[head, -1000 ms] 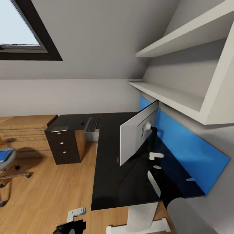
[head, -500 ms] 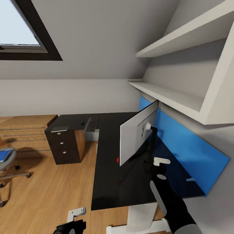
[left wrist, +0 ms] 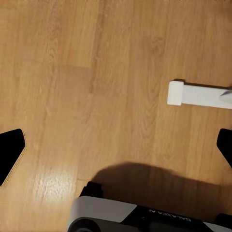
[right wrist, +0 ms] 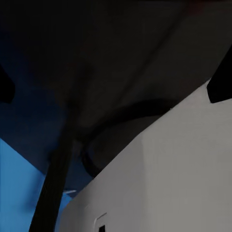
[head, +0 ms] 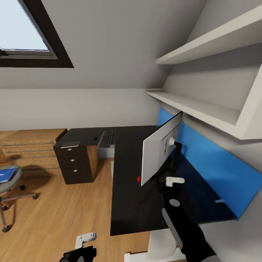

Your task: In the bedroom, organize the workspace by keeping the computer under the desk, ensuring the monitor is on the desk, placing the keyboard on the desk next to the monitor, placing the mouse on the desk next to the keyboard, moving the folder from the swivel chair onto the desk next to the mouse, stacking the notebook on top of the folder with the pen on top of the notebook, and positioning the swivel chair next to the desk.

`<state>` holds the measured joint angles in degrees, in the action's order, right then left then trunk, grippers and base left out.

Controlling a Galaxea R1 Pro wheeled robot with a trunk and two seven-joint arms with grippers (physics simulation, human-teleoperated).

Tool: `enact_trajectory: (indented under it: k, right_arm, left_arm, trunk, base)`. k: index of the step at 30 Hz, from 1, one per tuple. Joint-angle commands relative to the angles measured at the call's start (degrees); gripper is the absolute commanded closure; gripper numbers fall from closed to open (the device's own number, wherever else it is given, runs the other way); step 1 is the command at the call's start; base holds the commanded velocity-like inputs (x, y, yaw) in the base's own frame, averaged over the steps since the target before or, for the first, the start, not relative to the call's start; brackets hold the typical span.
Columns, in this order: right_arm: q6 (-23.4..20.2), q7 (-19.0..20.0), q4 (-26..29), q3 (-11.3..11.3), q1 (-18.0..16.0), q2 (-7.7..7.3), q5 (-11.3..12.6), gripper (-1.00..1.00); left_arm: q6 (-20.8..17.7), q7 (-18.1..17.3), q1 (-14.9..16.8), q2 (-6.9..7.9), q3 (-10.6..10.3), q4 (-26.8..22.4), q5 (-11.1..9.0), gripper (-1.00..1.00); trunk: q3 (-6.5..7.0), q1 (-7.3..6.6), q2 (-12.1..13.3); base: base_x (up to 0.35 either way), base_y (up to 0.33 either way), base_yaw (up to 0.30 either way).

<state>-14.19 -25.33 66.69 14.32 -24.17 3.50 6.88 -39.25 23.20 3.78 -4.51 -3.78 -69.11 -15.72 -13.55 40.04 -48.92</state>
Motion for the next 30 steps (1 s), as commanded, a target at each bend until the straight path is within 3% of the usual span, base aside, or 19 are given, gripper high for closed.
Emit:
enact_trajectory:
  k: [1, 13, 15, 18, 30]
  right_arm:
    - [0.6, -1.1, 0.2, 0.8, 0.4, 0.02, 0.0, -1.0]
    - [5.7, -7.4, 0.5, 7.0, 1.8, -0.04, -1.8, -1.0]
    - [7.5, -10.1, 0.4, 9.4, 2.1, -0.17, -2.0, -1.0]
    - [8.6, -11.7, 0.3, 11.2, 2.2, -0.28, -2.0, -1.0]
    - [9.1, -12.3, 0.1, 11.8, 2.2, -0.34, -2.1, -1.0]
  left_arm:
    - [-0.1, 0.5, 0.1, 0.02, -0.1, -0.1, -0.6, -1.0]
    - [-0.1, 0.5, 0.1, 0.02, -0.2, -0.1, -0.6, -1.0]
    - [-0.1, 0.5, 0.1, 0.02, -0.2, -0.1, -0.6, -1.0]
    - [-0.1, 0.5, 0.1, -0.01, -0.3, -0.1, -0.6, -1.0]
    - [1.7, 0.5, 0.1, -0.04, -0.5, -0.1, -0.6, -1.0]
  trunk:
    - [-0.08, 0.01, -0.1]
    - [-0.08, 0.01, -0.1]
    - [-0.08, 0.01, -0.1]
    - [-0.08, 0.01, -0.1]
    - [-0.08, 0.01, -0.1]
  base:
    - [0.0, 0.279, 0.0]
    - [0.0, 0.122, 0.0]
    - [0.053, 0.132, 0.0]
    - [0.142, 0.215, 0.0]
    - [0.064, 0.069, 0.0]
